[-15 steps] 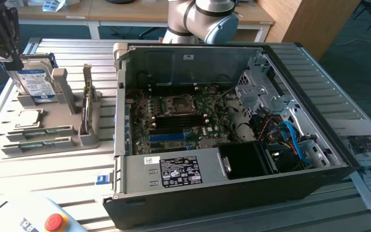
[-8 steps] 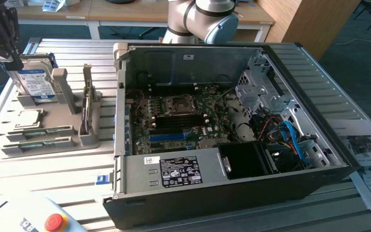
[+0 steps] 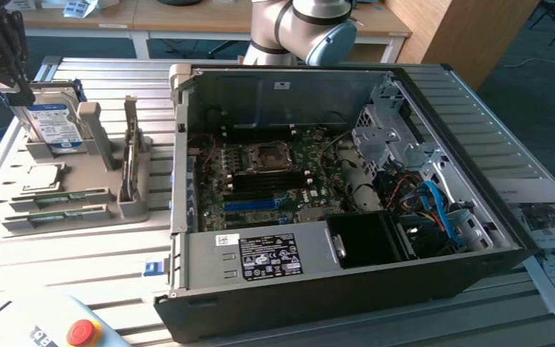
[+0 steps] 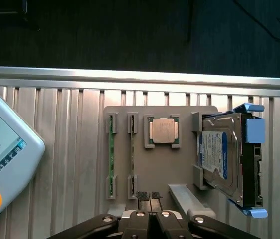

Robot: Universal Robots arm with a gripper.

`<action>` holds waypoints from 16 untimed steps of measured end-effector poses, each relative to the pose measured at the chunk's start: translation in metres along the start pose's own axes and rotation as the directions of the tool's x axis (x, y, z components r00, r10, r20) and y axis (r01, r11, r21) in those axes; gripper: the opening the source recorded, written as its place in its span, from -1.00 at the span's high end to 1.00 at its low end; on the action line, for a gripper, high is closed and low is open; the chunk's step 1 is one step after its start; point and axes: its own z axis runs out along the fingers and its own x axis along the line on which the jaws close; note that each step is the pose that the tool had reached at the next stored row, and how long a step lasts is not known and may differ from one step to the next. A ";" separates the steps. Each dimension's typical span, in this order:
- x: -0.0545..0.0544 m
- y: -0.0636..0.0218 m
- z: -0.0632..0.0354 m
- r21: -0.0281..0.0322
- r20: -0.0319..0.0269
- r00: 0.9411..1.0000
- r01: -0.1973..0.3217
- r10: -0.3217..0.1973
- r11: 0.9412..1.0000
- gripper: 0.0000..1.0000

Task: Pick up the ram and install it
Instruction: 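Pick up the ram and move it above insertion slot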

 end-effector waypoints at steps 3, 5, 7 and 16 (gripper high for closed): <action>0.000 0.0000 -0.0001 0.003 0.002 1.000 0.000 0.000 1.000 0.80; 0.000 0.0000 0.0000 0.007 0.003 1.000 0.000 0.000 1.000 0.80; 0.000 0.0000 0.0001 0.010 0.004 1.000 0.000 0.000 1.000 0.80; 0.000 0.0000 0.0008 0.010 0.004 1.000 0.000 0.000 1.000 0.80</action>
